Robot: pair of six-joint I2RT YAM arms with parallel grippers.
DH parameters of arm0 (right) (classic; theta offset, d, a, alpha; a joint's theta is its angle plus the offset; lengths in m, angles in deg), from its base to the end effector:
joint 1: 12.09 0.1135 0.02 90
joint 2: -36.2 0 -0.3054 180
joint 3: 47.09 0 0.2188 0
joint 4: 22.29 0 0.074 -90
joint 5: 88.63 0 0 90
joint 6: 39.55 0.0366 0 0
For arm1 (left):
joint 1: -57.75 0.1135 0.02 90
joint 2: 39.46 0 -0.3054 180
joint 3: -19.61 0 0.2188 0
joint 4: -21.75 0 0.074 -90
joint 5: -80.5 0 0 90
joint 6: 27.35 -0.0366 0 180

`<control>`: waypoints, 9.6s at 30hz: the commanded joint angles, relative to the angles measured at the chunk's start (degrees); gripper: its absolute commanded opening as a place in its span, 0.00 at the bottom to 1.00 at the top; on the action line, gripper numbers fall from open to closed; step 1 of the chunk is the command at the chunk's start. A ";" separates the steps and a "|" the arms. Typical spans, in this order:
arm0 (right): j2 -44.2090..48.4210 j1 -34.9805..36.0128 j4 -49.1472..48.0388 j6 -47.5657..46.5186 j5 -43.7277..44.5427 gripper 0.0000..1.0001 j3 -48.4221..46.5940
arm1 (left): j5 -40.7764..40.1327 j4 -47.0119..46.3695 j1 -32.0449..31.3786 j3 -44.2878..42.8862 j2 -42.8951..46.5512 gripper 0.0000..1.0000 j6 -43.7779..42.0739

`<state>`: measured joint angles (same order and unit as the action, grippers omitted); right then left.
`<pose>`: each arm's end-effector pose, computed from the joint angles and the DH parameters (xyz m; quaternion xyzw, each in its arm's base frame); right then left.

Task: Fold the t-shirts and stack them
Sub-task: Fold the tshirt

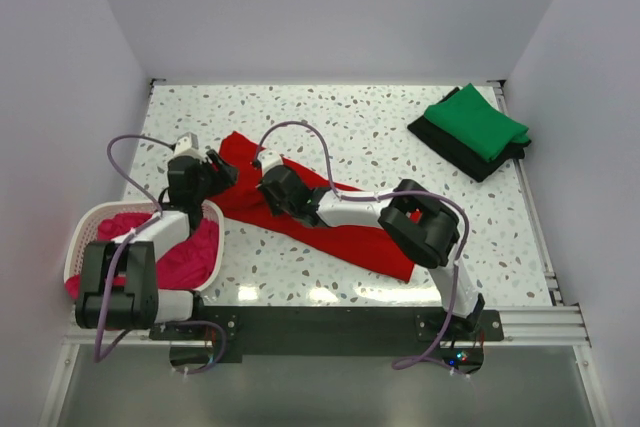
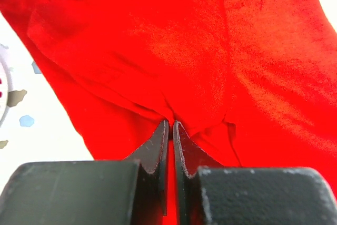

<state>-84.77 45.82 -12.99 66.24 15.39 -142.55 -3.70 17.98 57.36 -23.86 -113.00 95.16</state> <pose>0.2543 0.3889 0.2186 -0.2633 0.8412 0.1892 0.4328 0.2218 -0.0052 0.2478 -0.2090 0.8226 -0.1905 0.4933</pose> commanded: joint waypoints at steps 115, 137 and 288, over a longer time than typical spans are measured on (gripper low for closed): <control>41.16 -0.16 8.29 19.19 -12.79 0.65 40.53 | 7.38 1.75 -18.34 -42.93 -40.00 0.77 -6.50; 35.10 -1.22 9.95 18.22 -9.63 0.66 37.63 | 13.71 -0.88 -18.34 -57.08 -59.26 0.77 -1.05; 57.78 8.10 26.56 27.28 0.65 0.00 44.84 | -28.20 40.78 -59.65 6.02 24.49 0.00 22.51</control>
<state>-27.96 53.90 12.30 93.54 10.30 -94.49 -26.73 59.99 -2.02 -15.70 -89.46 118.13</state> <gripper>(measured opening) 0.015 0.021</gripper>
